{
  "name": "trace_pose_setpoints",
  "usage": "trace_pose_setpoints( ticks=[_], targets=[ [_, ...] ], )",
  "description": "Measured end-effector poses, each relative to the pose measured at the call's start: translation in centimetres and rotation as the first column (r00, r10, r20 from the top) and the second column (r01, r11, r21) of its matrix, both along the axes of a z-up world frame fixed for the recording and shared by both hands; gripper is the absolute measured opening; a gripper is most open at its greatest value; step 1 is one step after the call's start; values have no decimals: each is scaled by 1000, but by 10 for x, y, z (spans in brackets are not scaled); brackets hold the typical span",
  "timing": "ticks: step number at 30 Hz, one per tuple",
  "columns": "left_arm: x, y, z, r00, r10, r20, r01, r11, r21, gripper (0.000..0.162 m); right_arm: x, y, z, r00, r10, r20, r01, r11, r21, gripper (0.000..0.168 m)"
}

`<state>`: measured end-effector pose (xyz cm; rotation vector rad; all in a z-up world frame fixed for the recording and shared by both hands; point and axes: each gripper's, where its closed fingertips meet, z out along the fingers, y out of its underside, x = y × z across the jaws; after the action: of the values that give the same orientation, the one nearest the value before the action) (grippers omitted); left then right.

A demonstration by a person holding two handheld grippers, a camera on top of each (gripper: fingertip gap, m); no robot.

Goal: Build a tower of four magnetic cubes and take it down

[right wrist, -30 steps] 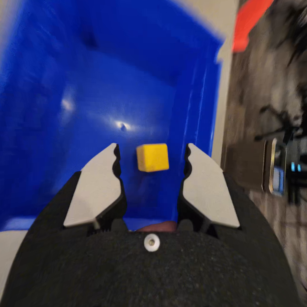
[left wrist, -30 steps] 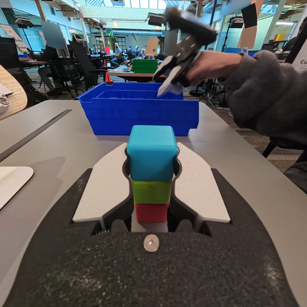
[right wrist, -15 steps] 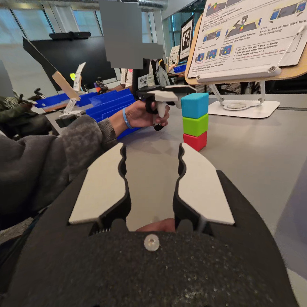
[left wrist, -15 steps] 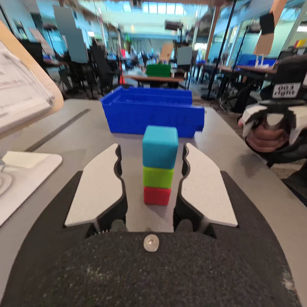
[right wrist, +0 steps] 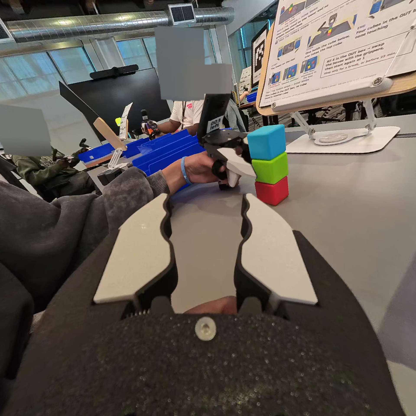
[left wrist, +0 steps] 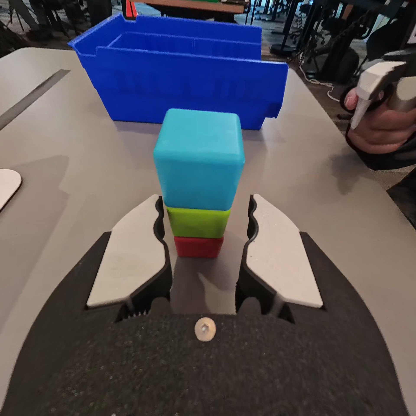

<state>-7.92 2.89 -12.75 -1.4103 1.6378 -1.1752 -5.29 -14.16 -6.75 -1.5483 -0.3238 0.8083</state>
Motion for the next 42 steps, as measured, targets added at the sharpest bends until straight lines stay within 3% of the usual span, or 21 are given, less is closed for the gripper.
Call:
trace_pose_setpoints(
  ticks=[2, 4, 11, 16, 23, 26, 30, 35, 39, 42],
  targets=[
    [2, 1, -4, 1000, 9, -29, -9, 1000, 4, 68, -2, 0, -2, 1000, 2, 13, -2, 1000, 2, 60],
    [5, 3, -9, 998, 20, -62, -20, 1000, 1, 53, -5, 0, -5, 999, 8, 31, -8, 1000, -4, 60],
    [5, -2, -10, 997, -16, -71, 16, 1000, -2, 52, 1, 19, -12, 997, -23, 67, 25, 999, -35, 60],
    [-1, -9, -11, 996, -63, -70, 64, 998, 9, 52, 8, 71, -4, 980, -9, 199, 15, 999, -30, 64],
    [-8, -14, -11, 993, -98, -71, 98, 995, 3, 52, -35, 155, -8, 923, 143, 356, -140, 990, -35, 75],
    [-7, -14, -11, 993, -99, -72, 99, 995, 3, 52, -50, 170, -13, 894, 250, 372, -246, 967, -58, 75],
    [-7, -14, -11, 992, -100, -72, 101, 995, 7, 52, -62, 175, -19, 866, 337, 370, -338, 939, -65, 54],
    [-8, -16, -11, 992, -109, -71, 110, 994, 14, 52, -63, 175, -15, 887, 351, 299, -358, 933, -34, 51],
    [-8, -16, -11, 991, -109, -73, 110, 994, 10, 52, -49, 171, 30, 947, 296, 123, -307, 948, 84, 51],
    [-8, -16, -11, 992, -105, -73, 106, 994, 12, 52, -38, 151, 82, 967, 201, 158, -227, 960, 165, 51]
  ],
)
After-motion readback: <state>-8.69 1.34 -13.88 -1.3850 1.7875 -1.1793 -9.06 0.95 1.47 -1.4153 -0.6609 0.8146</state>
